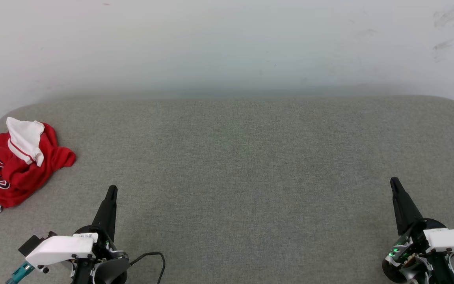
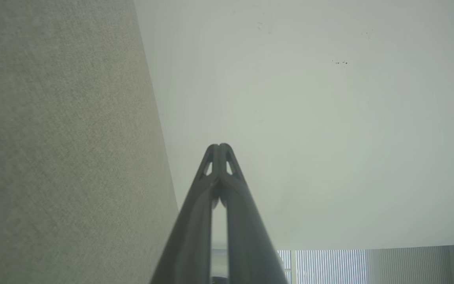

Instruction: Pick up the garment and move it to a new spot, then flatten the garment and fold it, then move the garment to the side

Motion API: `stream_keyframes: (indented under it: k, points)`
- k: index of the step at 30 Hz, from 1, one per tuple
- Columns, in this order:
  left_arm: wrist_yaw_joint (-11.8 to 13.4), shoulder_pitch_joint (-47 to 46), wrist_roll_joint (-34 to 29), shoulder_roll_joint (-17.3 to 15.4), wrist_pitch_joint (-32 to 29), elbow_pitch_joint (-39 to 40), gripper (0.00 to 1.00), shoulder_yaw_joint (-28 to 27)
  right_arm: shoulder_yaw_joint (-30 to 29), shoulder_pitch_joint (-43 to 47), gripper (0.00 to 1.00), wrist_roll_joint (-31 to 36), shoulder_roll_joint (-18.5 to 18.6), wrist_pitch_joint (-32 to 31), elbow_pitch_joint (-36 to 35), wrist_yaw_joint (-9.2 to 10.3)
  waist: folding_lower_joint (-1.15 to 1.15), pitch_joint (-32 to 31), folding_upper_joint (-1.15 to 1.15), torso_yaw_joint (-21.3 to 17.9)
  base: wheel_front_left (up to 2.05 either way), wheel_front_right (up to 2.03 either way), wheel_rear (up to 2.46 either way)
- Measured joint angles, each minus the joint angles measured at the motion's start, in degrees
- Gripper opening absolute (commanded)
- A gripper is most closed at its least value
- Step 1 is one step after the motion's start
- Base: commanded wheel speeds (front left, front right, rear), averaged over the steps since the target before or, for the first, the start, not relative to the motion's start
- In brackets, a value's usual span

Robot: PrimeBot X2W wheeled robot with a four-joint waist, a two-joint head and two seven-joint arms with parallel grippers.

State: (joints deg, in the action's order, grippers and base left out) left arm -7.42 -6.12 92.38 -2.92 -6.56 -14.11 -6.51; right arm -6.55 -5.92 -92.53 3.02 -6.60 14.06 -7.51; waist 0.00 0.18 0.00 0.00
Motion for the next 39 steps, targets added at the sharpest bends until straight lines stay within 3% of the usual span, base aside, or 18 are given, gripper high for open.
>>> stream_keyframes:
  k: [23,24,25,26,27,39]
  points:
    - [0.0,0.0,0.0,0.0,0.0,0.0,0.0,0.02,0.0,0.0,0.0,0.0,0.0,0.01,0.0,0.0,0.0,0.0,0.0,0.0,0.0,0.0,0.0]
    - [0.0,0.0,0.0,0.0,0.0,0.0,1.0,0.01,0.0,0.0,1.0,0.0,0.0,0.01,0.0,0.0,0.0,0.0,0.0,0.0,0.0,0.0,0.0]
    - [0.03,0.12,0.0,0.01,0.02,-0.33,1.0,0.09,0.03,0.2,1.0,-0.02,0.0,0.01,0.3,0.0,0.0,0.0,0.0,0.0,0.0,0.0,0.0]
    - [0.05,0.43,0.0,0.05,0.02,-0.83,0.0,0.16,0.04,0.6,0.0,-0.03,-0.01,0.01,0.82,0.0,0.0,0.0,0.0,0.0,0.0,0.0,0.0]
    - [0.09,0.97,0.0,0.1,0.03,-1.32,1.0,0.23,0.05,1.15,1.0,-0.03,-0.02,0.0,1.32,0.01,0.0,0.0,0.0,0.0,0.0,0.0,0.0]
    - [0.19,2.69,-3.65,0.22,2.78,-0.86,1.0,0.47,0.11,2.98,1.0,4.8,-0.05,2.71,1.37,0.01,0.0,0.09,0.0,0.01,0.0,0.0,0.0]
